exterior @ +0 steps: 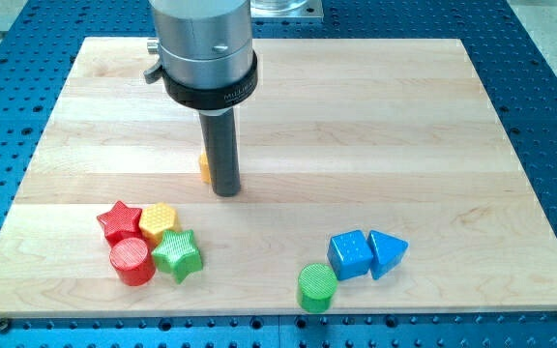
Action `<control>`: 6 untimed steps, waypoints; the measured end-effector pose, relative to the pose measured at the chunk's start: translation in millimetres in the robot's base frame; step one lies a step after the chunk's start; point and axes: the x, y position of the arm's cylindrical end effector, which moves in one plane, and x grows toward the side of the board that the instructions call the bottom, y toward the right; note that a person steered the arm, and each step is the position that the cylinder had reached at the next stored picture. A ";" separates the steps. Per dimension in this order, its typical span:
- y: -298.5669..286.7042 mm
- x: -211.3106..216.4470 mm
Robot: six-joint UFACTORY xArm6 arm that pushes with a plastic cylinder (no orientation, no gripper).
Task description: Place the heart above the hexagon
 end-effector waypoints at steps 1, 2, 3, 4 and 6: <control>42.7 -34.0; 34.5 -42.3; -12.9 -42.3; -54.9 -35.9; 4.7 -38.0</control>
